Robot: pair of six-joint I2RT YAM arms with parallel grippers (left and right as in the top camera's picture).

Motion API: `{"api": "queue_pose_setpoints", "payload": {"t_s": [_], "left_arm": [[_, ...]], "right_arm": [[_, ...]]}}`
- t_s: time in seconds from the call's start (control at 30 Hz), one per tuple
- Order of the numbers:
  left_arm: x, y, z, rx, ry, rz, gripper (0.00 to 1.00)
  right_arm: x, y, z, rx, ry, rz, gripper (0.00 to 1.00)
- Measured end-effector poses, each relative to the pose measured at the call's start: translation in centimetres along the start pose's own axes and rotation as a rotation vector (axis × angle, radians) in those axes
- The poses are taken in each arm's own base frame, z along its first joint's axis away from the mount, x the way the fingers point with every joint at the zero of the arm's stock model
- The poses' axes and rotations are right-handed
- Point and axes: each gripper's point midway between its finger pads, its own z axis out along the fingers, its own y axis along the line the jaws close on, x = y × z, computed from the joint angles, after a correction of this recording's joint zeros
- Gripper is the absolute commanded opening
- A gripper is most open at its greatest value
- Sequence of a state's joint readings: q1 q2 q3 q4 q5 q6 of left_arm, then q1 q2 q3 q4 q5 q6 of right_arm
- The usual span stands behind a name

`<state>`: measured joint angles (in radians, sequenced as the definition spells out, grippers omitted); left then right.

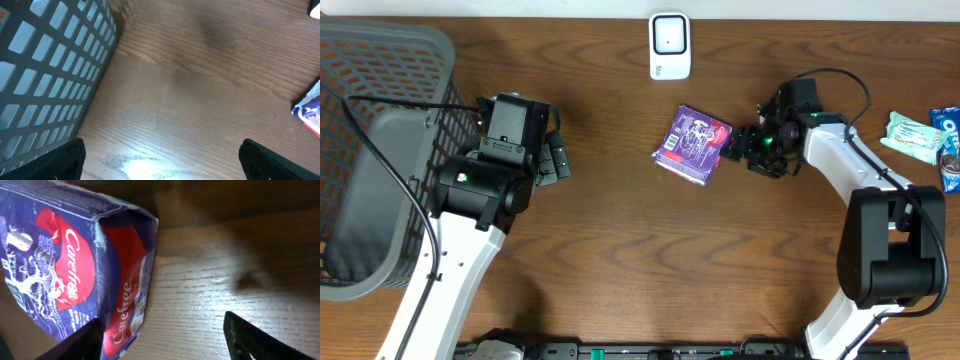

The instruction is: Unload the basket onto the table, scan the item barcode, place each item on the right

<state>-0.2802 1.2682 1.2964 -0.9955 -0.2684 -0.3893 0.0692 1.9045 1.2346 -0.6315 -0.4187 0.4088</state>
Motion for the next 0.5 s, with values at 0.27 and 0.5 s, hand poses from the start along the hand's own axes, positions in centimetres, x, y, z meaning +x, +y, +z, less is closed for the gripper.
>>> {"api": "queue_pose_setpoints", "payload": {"t_s": [0.27,0.5], "left_arm": [[0.0,0.0,0.0,0.000,0.000,0.000,0.98],[0.0,0.0,0.0,0.000,0.000,0.000,0.98]], "right_arm": [[-1.1,2.2,-0.1,-0.113,-0.034,-0.057,0.72],[-1.5,3.5,-0.3,-0.178,-0.043,-0.054,0.64]]}}
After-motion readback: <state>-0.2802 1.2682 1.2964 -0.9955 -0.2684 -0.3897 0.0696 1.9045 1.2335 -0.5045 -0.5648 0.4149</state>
